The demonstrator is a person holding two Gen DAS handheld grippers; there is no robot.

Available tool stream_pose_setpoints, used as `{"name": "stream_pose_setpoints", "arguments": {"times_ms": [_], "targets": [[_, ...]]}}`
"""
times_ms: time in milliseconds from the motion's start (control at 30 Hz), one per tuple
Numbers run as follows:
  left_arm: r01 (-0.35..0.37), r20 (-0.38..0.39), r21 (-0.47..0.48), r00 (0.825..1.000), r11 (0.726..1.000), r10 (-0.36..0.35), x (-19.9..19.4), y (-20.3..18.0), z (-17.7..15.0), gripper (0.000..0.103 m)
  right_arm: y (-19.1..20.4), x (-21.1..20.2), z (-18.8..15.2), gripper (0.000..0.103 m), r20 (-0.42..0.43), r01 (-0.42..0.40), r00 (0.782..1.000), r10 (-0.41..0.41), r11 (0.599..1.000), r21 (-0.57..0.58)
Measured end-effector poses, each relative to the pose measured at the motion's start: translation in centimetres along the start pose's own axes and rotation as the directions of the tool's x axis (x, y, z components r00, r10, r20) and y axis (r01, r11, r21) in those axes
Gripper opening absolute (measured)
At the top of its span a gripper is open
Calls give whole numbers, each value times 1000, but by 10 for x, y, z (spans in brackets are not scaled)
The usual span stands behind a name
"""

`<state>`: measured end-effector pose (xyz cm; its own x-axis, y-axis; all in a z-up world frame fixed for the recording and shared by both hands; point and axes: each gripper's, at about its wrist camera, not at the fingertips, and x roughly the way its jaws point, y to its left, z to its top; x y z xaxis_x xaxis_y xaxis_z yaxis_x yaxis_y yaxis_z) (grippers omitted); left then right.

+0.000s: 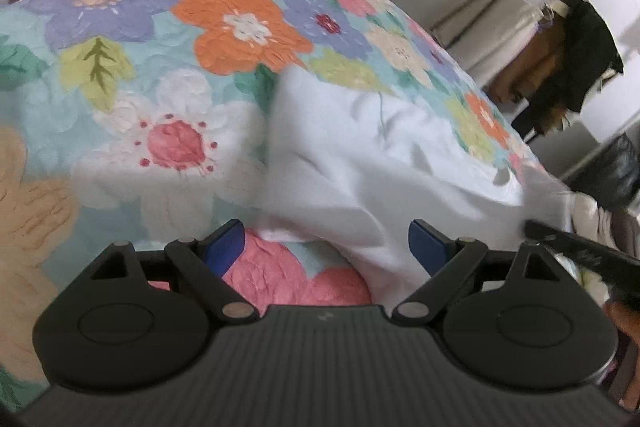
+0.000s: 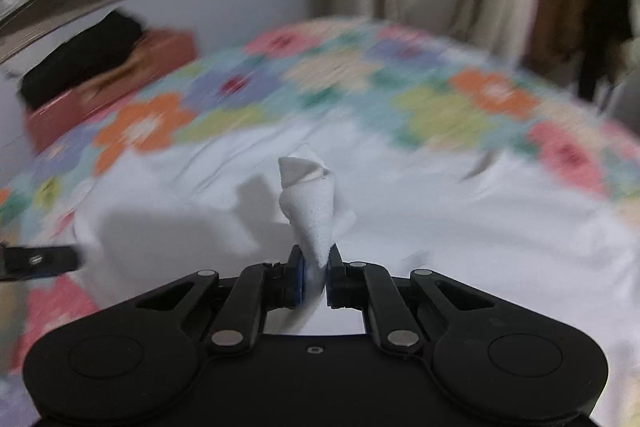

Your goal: Fold clothes

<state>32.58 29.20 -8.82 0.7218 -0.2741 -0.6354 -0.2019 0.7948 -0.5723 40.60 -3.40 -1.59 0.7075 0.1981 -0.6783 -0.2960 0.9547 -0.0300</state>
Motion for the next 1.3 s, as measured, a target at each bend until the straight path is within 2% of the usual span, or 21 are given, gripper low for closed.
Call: {"name": "stream_pose_setpoints", "arguments": {"times_ms": [100, 133, 300, 367, 500, 600, 633, 700, 733, 833, 900, 1033, 1100, 1167, 1200, 1233, 1267, 1300], "targets": [[61, -36, -74, 997, 995, -64, 8, 8, 0, 89, -36, -12, 14, 11, 35, 73, 997, -75, 995, 61], [58, -38, -69, 997, 996, -61, 10, 6, -1, 89, -47, -14, 15, 11, 39, 90, 995, -93, 993, 75], [-4, -48, 30, 999, 1000, 6, 21, -12, -9, 92, -100, -23, 22, 11, 54, 175, 981, -184, 974, 144], [-36, -46, 85, 998, 996, 40, 24, -20, -14, 92, -115, -19, 21, 11, 32, 195, 978, -204, 965, 176], [-69, -47, 128, 996, 989, 75, 28, -25, -17, 92, -140, -22, 17, 12, 76, 120, 986, -148, 948, 296], [-74, -50, 132, 995, 989, 81, 30, -25, -17, 93, -154, -14, 5, 15, 43, 107, 990, -134, 917, 384], [-77, -52, 134, 995, 988, 84, 30, -24, -16, 93, -158, -9, -1, 18, 18, 120, 990, -139, 909, 399], [-82, -55, 139, 994, 987, 90, 31, -24, -17, 93, -166, 7, -12, 46, -60, 155, 988, -143, 903, 401], [-83, -56, 143, 994, 986, 92, 32, -24, -18, 93, -168, 13, -17, 64, -107, 200, 979, -171, 902, 384], [-87, -44, 171, 994, 981, 95, 31, -28, -19, 93, -175, 21, -27, 64, -149, 281, 958, -243, 893, 352], [-75, -22, 188, 997, 979, 80, 28, -32, -19, 91, -181, 20, -33, 64, -147, 259, 965, -217, 884, 389], [44, 46, 239, 997, 970, -56, 15, -46, -20, 84, -182, 23, -39, 64, -122, 176, 983, -137, 890, 420], [109, 40, 278, 991, 954, -125, 17, -59, -18, 83, -184, 31, -40, 64, -145, 183, 981, -131, 875, 448], [173, 27, 316, 981, 933, -191, 21, -73, -15, 83, -188, 34, -42, 64, -114, 173, 984, -135, 859, 482], [195, -9, 329, 979, 924, -203, 29, -82, -14, 83, -190, 35, -44, 63, -95, 167, 986, -138, 851, 498], [215, -53, 339, 976, 916, -209, 39, -91, -12, 82, -192, 36, -45, 53, -76, 159, 987, -140, 842, 515], [212, -74, 349, 977, 913, -199, 48, -99, -12, 80, -194, 37, -46, 26, -57, 152, 988, -144, 834, 531], [193, -97, 357, 981, 914, -169, 60, -105, -12, 80, -196, 38, -47, 17, -38, 144, 988, -147, 825, 547]]}}
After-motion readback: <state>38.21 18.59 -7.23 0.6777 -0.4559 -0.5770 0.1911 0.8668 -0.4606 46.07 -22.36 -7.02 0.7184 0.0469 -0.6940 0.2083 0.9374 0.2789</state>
